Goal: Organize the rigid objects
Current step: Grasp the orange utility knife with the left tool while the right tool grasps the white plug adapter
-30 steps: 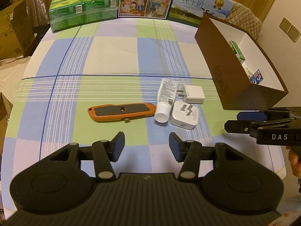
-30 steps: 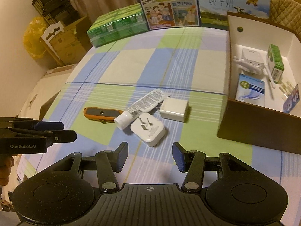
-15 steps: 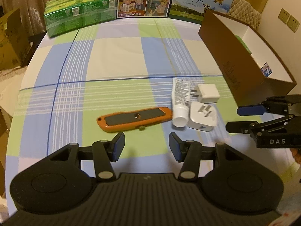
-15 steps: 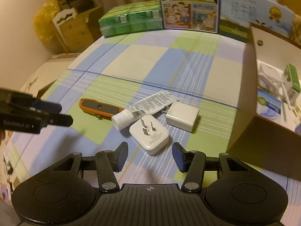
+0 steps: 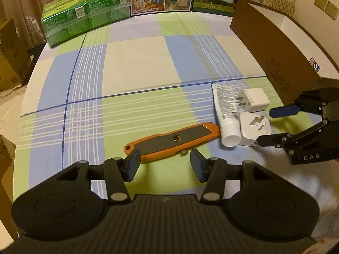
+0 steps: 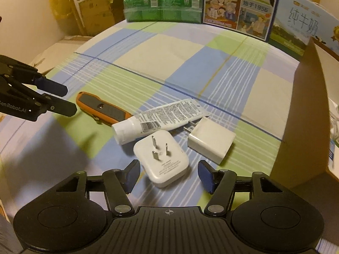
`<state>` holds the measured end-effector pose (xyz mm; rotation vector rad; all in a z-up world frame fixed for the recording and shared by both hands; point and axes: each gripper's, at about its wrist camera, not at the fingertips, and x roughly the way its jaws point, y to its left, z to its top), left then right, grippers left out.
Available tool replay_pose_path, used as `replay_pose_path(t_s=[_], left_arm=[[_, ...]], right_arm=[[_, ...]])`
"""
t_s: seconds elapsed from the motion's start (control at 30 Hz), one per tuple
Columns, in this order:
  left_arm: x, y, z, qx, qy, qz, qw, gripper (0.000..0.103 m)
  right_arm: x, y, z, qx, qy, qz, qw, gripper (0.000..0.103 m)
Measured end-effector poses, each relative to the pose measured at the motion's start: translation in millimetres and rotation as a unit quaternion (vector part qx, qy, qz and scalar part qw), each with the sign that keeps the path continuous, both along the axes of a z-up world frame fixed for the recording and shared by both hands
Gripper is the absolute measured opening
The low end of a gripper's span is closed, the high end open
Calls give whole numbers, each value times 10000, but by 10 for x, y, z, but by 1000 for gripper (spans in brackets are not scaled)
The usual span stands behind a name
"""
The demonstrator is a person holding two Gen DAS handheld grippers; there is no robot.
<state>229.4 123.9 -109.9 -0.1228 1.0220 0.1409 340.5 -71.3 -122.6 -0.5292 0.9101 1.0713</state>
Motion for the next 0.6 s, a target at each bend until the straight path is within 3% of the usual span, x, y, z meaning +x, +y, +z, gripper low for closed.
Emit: replay_pose_path(t_s=[0.33, 0.6], left_arm=[[144, 29, -109, 249, 179, -809, 9962, 51], [296, -10, -252, 501, 363, -1536, 9862, 52]], right_arm=[[-3, 164, -117, -27, -105, 469, 9988, 59], [-18, 22, -89, -87, -103, 34, 9999, 51]])
